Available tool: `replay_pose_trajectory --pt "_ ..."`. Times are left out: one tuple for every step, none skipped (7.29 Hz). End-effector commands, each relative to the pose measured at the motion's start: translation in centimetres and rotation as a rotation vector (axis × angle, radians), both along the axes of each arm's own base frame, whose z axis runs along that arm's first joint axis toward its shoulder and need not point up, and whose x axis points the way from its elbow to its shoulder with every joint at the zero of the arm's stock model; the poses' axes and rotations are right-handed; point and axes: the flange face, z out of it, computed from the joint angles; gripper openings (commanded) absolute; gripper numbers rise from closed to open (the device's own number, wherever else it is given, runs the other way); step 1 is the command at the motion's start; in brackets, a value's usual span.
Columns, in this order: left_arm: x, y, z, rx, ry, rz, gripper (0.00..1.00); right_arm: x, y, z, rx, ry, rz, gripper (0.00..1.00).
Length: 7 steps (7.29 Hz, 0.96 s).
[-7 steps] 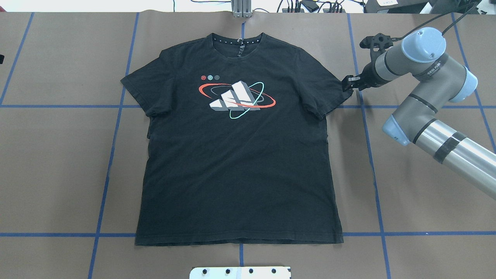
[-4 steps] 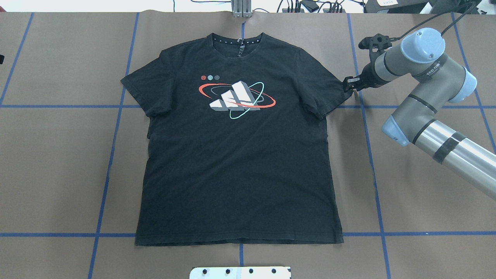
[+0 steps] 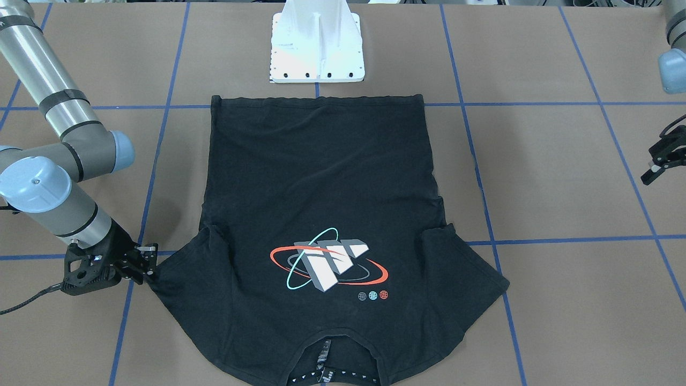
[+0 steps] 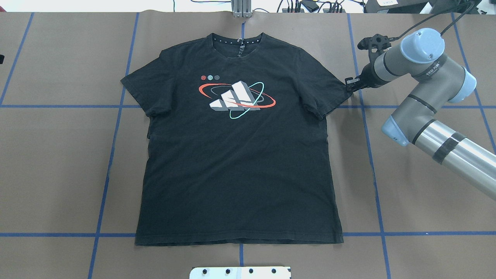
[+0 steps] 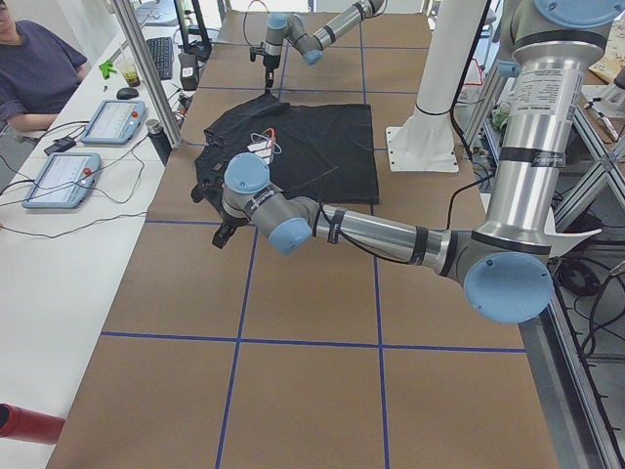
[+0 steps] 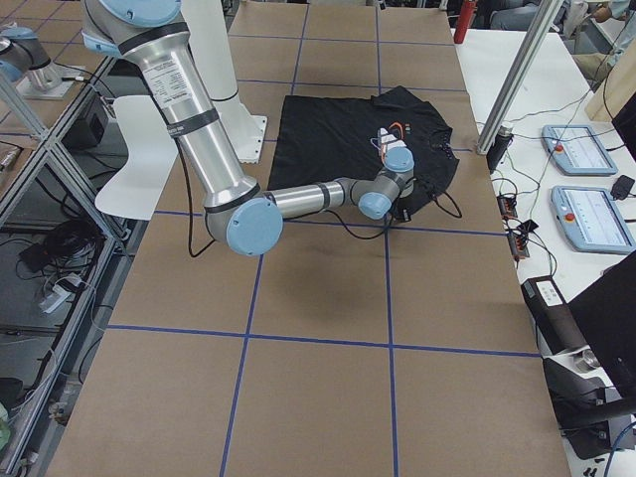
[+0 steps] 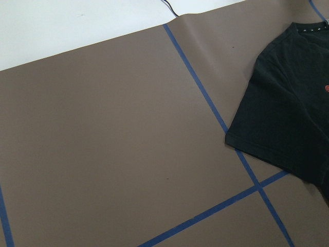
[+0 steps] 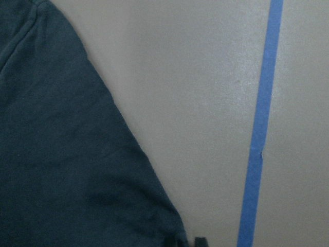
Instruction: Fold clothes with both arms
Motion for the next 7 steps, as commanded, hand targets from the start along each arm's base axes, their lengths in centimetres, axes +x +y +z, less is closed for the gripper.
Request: replay_pose_trajectory --pt "0.0 0.0 0.0 -0.002 0.0 -0.001 1.0 0.4 -0.3 0.0 -0.001 -0.001 0.007 0.0" --pt "0.0 0.0 0.0 -0.001 0.001 -0.001 1.0 1.5 -0.8 -0.1 -0.002 -0.004 0.018 0.0" --pt "0.0 0.0 0.0 -0.001 0.001 -0.001 1.0 2.5 -1.2 0.3 -0.005 -0.002 0.025 0.0" --pt "0.0 0.0 -0.1 0.001 0.001 -0.001 1.0 3.9 -1.6 1.0 0.022 0.016 0.015 0.0" --pt "0.0 0.0 -0.1 0.001 0.001 -0.001 1.0 5.3 -1.5 2.5 0.022 0.029 0.009 0.0" --pt "0.0 0.0 -0.1 0.001 0.001 -0.001 1.0 5.8 -1.2 3.3 0.018 0.036 0.007 0.0" --pt "0.0 0.0 -0.2 0.002 0.001 -0.001 1.0 5.9 -1.2 3.5 0.022 0.038 0.004 0.0"
